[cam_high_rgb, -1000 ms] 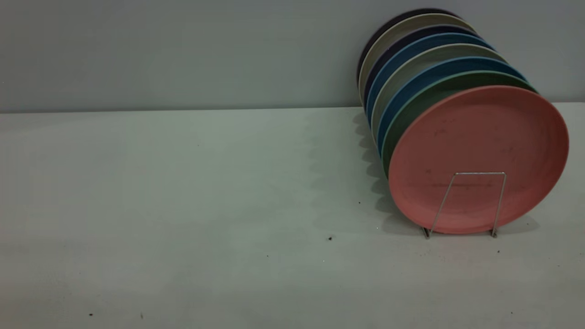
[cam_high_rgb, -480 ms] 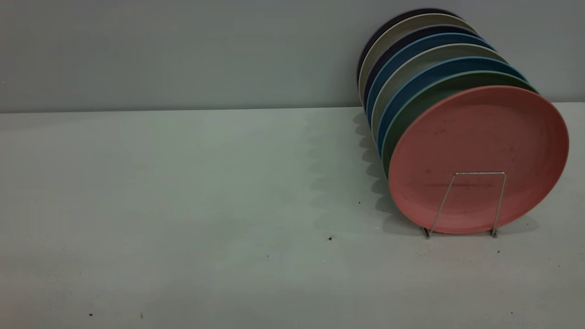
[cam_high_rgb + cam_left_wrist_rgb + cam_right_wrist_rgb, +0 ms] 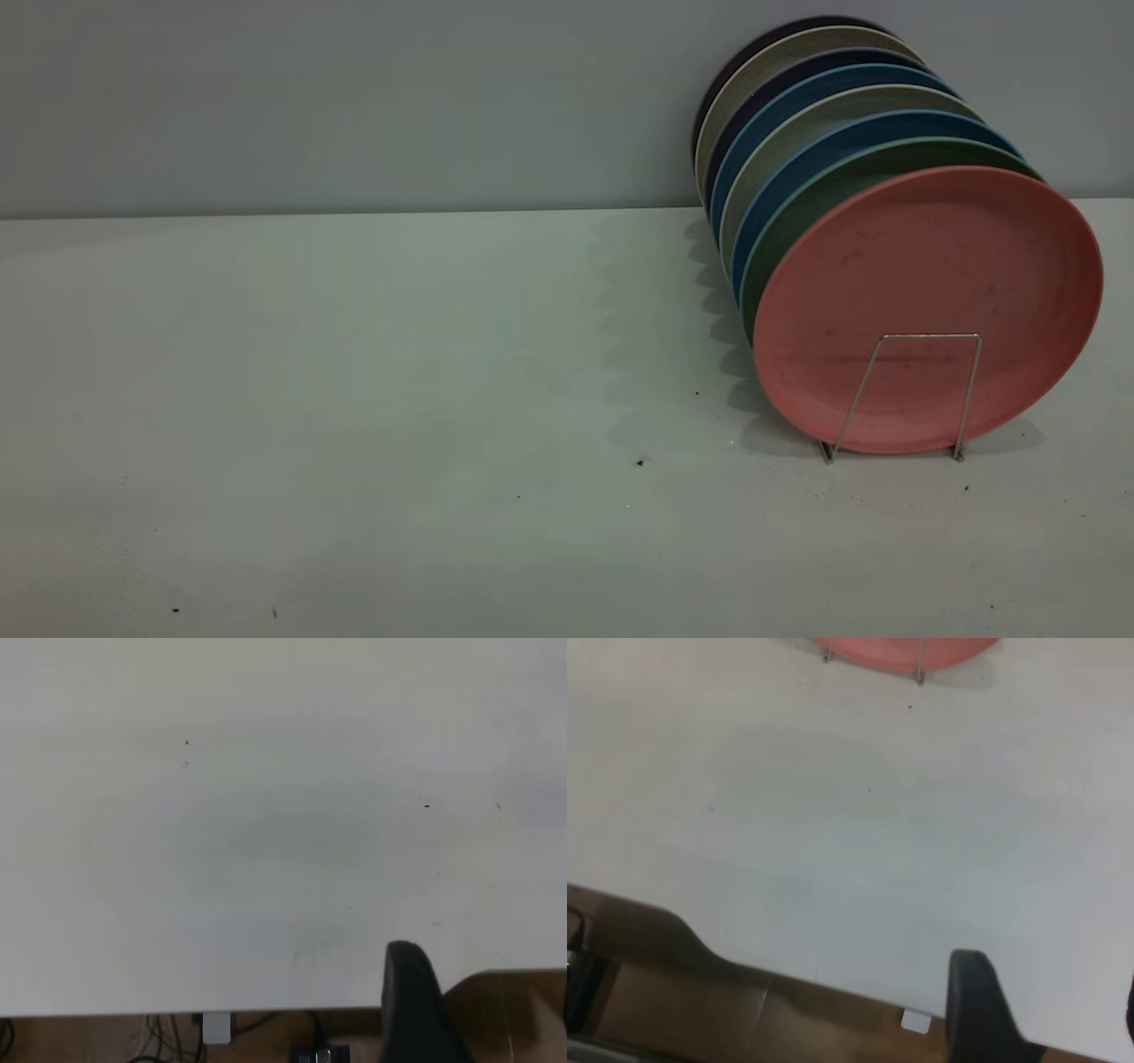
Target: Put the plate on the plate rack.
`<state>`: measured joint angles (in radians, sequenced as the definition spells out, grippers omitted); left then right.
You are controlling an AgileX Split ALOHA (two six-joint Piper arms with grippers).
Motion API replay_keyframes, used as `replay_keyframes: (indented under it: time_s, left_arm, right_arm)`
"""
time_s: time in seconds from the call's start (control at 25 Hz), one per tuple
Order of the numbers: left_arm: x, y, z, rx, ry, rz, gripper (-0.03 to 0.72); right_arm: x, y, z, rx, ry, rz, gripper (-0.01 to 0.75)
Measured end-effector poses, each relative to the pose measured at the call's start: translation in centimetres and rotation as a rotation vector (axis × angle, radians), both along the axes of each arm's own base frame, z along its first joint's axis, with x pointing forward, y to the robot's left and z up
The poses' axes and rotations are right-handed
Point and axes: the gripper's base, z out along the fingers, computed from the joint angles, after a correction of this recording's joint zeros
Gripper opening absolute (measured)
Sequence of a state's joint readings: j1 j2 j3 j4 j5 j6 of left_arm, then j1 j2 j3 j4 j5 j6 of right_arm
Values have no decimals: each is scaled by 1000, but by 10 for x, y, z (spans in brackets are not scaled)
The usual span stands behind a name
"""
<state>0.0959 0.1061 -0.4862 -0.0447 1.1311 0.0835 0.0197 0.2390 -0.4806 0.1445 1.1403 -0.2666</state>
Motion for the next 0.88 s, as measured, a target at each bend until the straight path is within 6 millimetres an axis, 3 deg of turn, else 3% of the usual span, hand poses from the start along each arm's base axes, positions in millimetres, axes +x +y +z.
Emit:
replay_keyframes:
  time_s: [0.56,0.88]
  left_arm:
    - [-3,0,0,2,-21,-24,443]
    - [-17,-1,-1,8,-122,-68,443]
  right_arm:
    - [-1,0,0,2,-10,-1,415]
    - [-25,0,3,5,-174,-1,415]
